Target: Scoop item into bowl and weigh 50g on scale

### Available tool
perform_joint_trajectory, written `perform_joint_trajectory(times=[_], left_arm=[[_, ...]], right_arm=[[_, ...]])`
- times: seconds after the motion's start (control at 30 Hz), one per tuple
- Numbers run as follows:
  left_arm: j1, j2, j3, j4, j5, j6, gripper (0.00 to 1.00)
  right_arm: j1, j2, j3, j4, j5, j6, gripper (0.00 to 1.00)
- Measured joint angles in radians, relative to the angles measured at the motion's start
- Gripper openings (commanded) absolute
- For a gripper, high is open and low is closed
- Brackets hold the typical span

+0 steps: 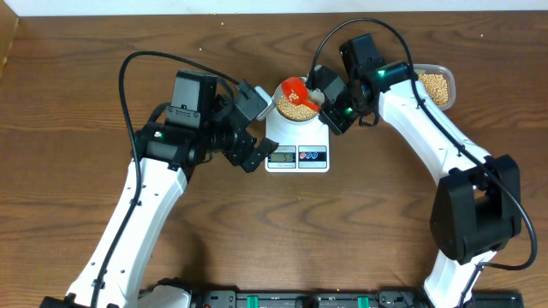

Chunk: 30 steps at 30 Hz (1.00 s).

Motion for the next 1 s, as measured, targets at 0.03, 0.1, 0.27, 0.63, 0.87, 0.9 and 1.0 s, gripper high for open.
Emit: perform_joint_trajectory(times=[0.03, 0.1, 0.27, 0.63, 0.87, 0.9, 1.0], left_arm=[[0.000, 0.000, 0.000, 0.000, 0.000, 0.000, 0.98], [0.000, 0.000, 0.000, 0.000, 0.000, 0.000, 0.98], [0.000, 0.000, 0.000, 0.000, 0.000, 0.000, 0.98], [0.000, 0.000, 0.000, 0.000, 0.000, 0.000, 0.98], [0.000, 0.000, 0.000, 0.000, 0.000, 0.000, 0.98], [0.000, 0.000, 0.000, 0.000, 0.000, 0.000, 0.98], [0.000, 0.000, 0.000, 0.000, 0.000, 0.000, 0.98]], right_arm=[[0.000, 0.000, 0.000, -0.002, 0.000, 0.000, 0.01], [0.000, 0.000, 0.000, -0.007, 0.000, 0.000, 0.01], [0.000, 0.000, 0.000, -0.010, 0.000, 0.000, 0.01], [0.000, 0.000, 0.000, -0.010, 0.000, 0.001, 0.01], [0.000, 0.000, 0.000, -0.010, 0.030, 0.016, 0.01], [0.000, 0.000, 0.000, -0.011, 0.040, 0.019, 0.01], [0.000, 0.000, 0.000, -0.016, 0.069, 0.027, 0.01]])
